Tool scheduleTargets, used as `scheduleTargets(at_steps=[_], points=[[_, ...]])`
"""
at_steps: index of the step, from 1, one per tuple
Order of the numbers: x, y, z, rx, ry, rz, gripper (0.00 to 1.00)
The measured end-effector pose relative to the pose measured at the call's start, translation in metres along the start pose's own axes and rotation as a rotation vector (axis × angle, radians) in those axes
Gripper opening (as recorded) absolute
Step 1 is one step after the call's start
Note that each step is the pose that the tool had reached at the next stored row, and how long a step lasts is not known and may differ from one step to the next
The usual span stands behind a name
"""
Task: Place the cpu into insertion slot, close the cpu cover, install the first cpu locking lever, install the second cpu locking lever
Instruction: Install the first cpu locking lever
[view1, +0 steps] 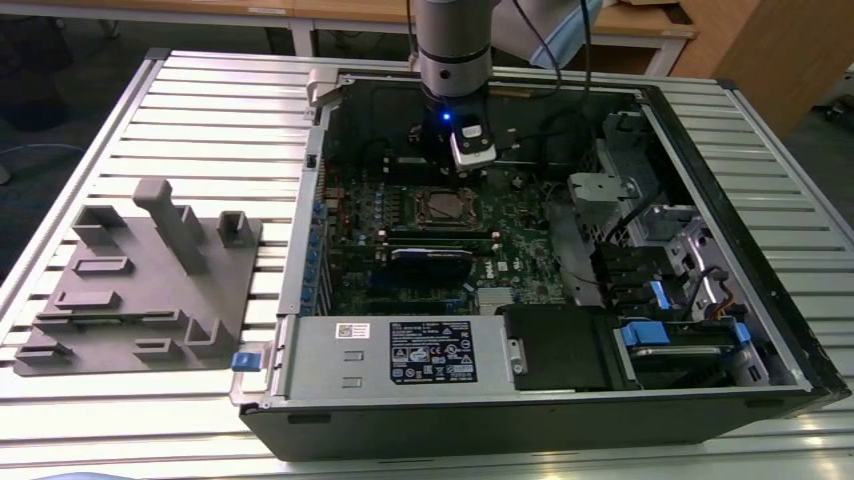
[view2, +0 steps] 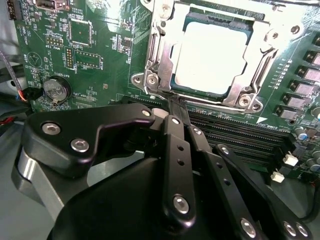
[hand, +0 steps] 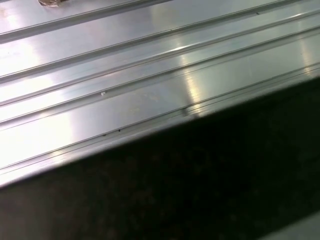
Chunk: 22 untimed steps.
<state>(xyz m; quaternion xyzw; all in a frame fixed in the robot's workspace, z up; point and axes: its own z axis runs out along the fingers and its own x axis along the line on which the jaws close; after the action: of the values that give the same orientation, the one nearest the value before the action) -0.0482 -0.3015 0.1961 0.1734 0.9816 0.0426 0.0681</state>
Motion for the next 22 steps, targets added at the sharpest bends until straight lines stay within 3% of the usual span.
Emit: scheduleTargets(at_steps=[5,16,22], points=[[-0.0002,-0.0004,0.0001,-0.0190,0.0066,0.003,0.11],[-0.0017,-0.0046,-0.0001,-0.0241,0.0086,0.004,0.11],[-0.0029,-0.0080,-0.0001,-0.0502,0.0178,0.008,0.11]])
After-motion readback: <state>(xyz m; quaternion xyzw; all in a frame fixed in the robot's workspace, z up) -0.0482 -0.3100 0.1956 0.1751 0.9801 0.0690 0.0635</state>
